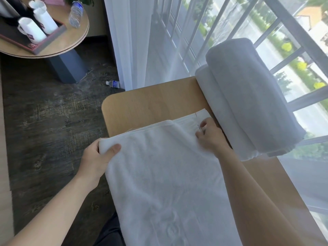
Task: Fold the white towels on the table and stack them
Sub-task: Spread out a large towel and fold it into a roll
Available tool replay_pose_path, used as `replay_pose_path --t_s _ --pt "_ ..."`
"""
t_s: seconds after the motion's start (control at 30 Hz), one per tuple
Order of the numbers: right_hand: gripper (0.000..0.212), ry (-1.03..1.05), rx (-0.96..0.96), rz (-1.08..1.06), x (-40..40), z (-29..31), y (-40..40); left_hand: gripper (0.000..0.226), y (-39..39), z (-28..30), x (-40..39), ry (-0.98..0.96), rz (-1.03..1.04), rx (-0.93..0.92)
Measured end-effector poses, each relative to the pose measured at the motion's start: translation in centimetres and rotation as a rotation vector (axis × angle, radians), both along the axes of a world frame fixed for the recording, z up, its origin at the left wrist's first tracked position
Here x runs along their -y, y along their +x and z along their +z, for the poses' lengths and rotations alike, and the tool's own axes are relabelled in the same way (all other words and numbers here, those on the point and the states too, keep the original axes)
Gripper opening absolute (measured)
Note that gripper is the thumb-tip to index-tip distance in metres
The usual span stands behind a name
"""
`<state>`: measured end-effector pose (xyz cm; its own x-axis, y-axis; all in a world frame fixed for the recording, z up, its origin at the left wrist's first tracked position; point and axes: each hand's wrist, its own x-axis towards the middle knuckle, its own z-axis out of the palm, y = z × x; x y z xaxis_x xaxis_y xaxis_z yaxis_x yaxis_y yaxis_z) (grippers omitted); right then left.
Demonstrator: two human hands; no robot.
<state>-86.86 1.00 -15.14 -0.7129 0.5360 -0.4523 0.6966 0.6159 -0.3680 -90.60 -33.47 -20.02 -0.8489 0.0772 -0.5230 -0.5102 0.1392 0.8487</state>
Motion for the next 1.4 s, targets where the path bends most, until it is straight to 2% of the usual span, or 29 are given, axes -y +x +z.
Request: replay_pose_path --t_s 0.07,0.1,0.2,0.27,0.33,0.47,0.57,0.67,0.8,0.93,1.03,1.27,1.33,1.4 --pt "0.006 0.049 -0.024 0.067 -0.5 0.1 -0.4 0.016 0.1 0.0 0.1 -0.014 0.024 0.019" --pt "0.007 0.115 -0.101 0.066 -0.7 0.2 -0.6 0.019 0.0 0.0 0.1 -0.023 0.034 0.022" --pt "0.025 0.376 -0.305 0.064 -0.5 0.3 -0.8 0.021 -0.1 0.2 -0.3 -0.057 0.032 0.003" --pt "0.031 0.375 -0.295 0.007 0.4 -0.5 -0.5 0.024 -0.2 0.3 -0.6 -0.085 0.032 -0.018" --pt "0.026 0.258 -0.239 -0.074 1.4 -1.3 -0.3 0.028 -0.2 0.2 -0.6 -0.105 0.017 -0.044" --pt "0.050 0.311 -0.091 -0.086 2.0 -2.3 -0.2 0.034 -0.3 0.5 -0.3 -0.164 -0.080 -0.130" --pt "0.041 0.234 -0.064 -0.145 1.2 -2.1 -1.1 0.026 -0.6 0.8 -0.1 -0.197 -0.129 -0.180" --pt "0.023 0.182 -0.179 -0.014 0.5 -1.7 -1.0 0.027 -1.2 0.9 0.5 -0.268 -0.228 -0.197" --pt "0.015 0.348 -0.329 0.023 -0.9 -1.3 -0.2 0.039 -2.8 1.0 1.5 -0.363 -0.486 -0.190" --pt "0.022 0.433 -0.179 0.046 -1.4 -2.5 -0.5 0.067 -5.5 0.9 2.2 -0.550 -0.708 -0.263" --pt "0.029 0.503 -0.108 0.100 -1.5 -3.3 -0.4 0.082 -6.8 1.0 1.7 -0.667 -0.728 -0.365" --pt "0.038 0.670 -0.115 0.162 -1.9 -3.9 -0.1 0.082 -6.5 1.1 0.2 -0.940 -0.689 -0.457" --pt "0.043 0.669 -0.096 0.119 -1.6 -4.1 -0.2 0.076 -6.2 0.6 0.3 -0.894 -0.668 -0.548" --pt "0.048 0.601 -0.127 0.011 -1.2 -4.2 -0.6 0.065 -5.9 0.3 0.7 -0.778 -0.615 -0.738"
